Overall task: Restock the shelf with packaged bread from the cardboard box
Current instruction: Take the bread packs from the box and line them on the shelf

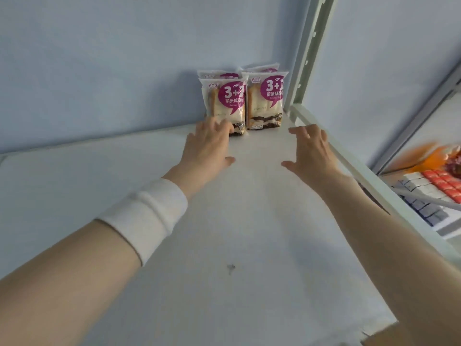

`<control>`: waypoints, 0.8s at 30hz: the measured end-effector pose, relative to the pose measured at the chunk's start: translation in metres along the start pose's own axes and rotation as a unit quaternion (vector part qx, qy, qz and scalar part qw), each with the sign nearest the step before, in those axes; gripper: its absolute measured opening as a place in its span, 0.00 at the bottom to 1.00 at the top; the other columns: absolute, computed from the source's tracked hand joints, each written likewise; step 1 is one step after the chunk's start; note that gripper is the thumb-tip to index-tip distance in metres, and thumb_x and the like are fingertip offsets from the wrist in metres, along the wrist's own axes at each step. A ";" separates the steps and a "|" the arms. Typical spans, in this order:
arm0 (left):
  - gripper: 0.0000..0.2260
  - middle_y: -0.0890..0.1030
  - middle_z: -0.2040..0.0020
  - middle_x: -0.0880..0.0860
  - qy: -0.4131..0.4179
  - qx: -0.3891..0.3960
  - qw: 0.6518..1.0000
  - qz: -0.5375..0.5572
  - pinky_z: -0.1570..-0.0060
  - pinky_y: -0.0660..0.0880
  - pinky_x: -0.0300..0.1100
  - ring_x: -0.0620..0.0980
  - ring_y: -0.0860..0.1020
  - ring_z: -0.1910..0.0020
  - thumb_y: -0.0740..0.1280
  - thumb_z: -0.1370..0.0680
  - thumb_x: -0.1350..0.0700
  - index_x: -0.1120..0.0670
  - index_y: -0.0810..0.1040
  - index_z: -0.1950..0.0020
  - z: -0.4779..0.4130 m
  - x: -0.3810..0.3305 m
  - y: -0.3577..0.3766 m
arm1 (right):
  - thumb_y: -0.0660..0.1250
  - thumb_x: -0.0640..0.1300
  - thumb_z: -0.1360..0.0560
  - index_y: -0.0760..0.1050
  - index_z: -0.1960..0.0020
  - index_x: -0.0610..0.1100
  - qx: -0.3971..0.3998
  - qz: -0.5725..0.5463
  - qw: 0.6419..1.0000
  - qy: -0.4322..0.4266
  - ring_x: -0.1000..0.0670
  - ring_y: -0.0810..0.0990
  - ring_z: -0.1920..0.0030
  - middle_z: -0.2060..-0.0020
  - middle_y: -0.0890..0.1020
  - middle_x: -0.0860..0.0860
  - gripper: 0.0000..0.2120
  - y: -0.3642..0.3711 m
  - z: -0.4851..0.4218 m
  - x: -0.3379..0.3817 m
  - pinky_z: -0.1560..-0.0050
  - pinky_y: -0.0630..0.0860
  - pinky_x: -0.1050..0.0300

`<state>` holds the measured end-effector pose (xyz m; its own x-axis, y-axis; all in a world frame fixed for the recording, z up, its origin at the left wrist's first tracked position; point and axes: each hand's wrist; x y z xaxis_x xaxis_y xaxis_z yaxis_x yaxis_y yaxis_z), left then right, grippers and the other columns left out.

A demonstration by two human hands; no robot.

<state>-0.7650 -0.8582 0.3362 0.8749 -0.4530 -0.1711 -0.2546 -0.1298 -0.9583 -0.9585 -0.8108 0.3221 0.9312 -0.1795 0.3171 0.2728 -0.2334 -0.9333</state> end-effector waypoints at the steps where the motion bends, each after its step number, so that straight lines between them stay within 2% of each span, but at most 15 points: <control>1: 0.26 0.67 0.38 0.58 0.022 0.044 0.999 -0.017 0.46 0.70 0.53 0.58 0.67 0.38 0.72 0.29 0.51 0.54 0.66 0.36 0.020 -0.010 -0.008 | 0.73 0.44 0.31 0.60 0.29 0.43 0.000 0.024 1.000 -0.006 0.40 0.61 0.32 0.33 0.64 0.41 0.35 -0.008 0.027 0.003 0.36 0.66 0.46; 6: 0.21 0.68 0.42 0.57 0.119 0.129 0.983 -0.043 0.54 0.67 0.47 0.56 0.70 0.44 0.69 0.27 0.51 0.53 0.66 0.38 0.116 -0.061 -0.041 | 0.70 0.41 0.28 0.62 0.30 0.45 0.008 0.036 0.998 0.046 0.41 0.63 0.34 0.35 0.64 0.42 0.30 -0.043 0.162 0.003 0.39 0.68 0.49; 13: 0.21 0.69 0.41 0.58 0.246 0.134 0.958 -0.061 0.53 0.68 0.47 0.57 0.70 0.43 0.69 0.26 0.52 0.53 0.65 0.37 0.216 -0.186 -0.045 | 0.67 0.39 0.27 0.63 0.32 0.43 0.005 0.070 0.987 0.147 0.40 0.64 0.37 0.39 0.65 0.42 0.25 -0.096 0.333 -0.068 0.44 0.71 0.47; 18: 0.23 0.69 0.40 0.58 0.322 0.181 0.928 -0.054 0.48 0.71 0.53 0.60 0.70 0.40 0.69 0.27 0.52 0.54 0.65 0.37 0.290 -0.312 0.012 | 0.65 0.36 0.27 0.65 0.34 0.43 0.019 0.092 0.957 0.274 0.41 0.66 0.40 0.41 0.67 0.43 0.22 -0.095 0.465 -0.166 0.47 0.75 0.46; 21: 0.20 0.69 0.39 0.58 0.367 0.238 0.897 -0.057 0.45 0.71 0.53 0.59 0.69 0.38 0.68 0.26 0.54 0.53 0.66 0.38 0.337 -0.379 0.065 | 0.65 0.39 0.26 0.65 0.36 0.43 0.044 0.089 0.921 0.377 0.41 0.66 0.41 0.41 0.67 0.43 0.19 -0.075 0.553 -0.226 0.49 0.74 0.47; 24: 0.22 0.69 0.38 0.59 0.389 0.303 0.868 -0.058 0.44 0.70 0.54 0.59 0.68 0.38 0.69 0.27 0.51 0.54 0.65 0.37 0.370 -0.428 0.117 | 0.61 0.38 0.25 0.66 0.37 0.43 0.077 0.061 0.884 0.458 0.39 0.67 0.41 0.41 0.67 0.41 0.16 -0.054 0.621 -0.272 0.49 0.73 0.47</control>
<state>-1.0166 -0.3529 0.2128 0.2766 -0.9572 -0.0853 0.2856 0.1666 -0.9438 -1.0761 -0.1561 0.1814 0.3902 -0.9085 0.1496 0.2795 -0.0379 -0.9594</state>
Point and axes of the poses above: each hand's wrist, its own z-axis away from the middle knuckle, its own y-axis out of the palm, x = y × z
